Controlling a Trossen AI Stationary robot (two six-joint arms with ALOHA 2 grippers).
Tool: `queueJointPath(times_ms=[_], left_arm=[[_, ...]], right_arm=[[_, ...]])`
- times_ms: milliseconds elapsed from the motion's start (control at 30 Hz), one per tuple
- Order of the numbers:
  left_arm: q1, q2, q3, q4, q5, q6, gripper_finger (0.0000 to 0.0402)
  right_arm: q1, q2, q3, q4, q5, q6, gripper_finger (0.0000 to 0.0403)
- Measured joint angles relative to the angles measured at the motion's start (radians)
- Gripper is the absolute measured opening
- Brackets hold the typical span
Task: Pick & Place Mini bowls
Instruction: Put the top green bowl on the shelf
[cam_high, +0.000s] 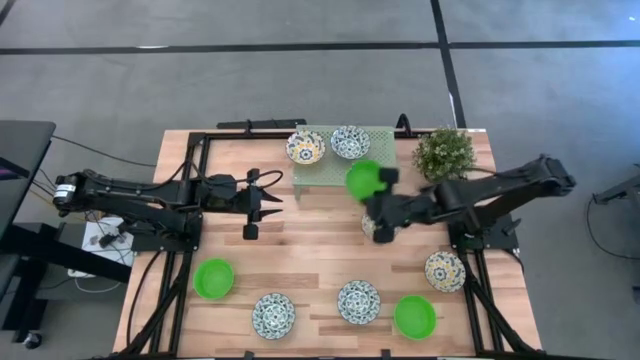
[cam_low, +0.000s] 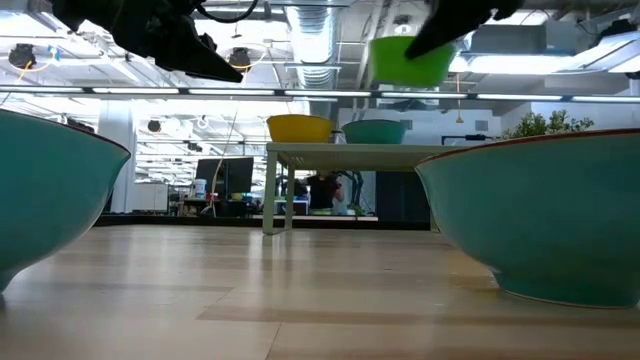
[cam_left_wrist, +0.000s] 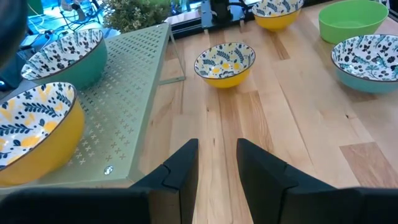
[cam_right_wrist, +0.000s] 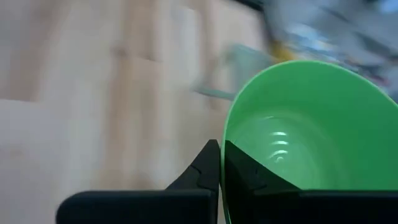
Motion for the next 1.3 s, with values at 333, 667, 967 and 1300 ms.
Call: queueJointPath(times_ms=[333,667,967,1300], left_arm=[[0.000,0.000,0.000,0.001,0.000,0.000,0.0111],[0.000,0.000,0.000,0.012,0.000,0.000,0.0111],[0.000,0.000,0.000,0.018,0.000,0.000,0.0111],[0.000,0.000,0.000,0.019,0.000,0.000,0.0111]], right_arm=[[-0.250,-0.132,0.000,-0.288,0.097,0.204,0.0003],[-0.525,-0.049,0.000,-0.200,-0.222,0.019,0.0003],[-0.660,0.060,0.000,-0.185,-0.390,-0.013,0.0003],[-0.668,0.092,0.002,-0.156,-0.384,-0.063,0.0005]])
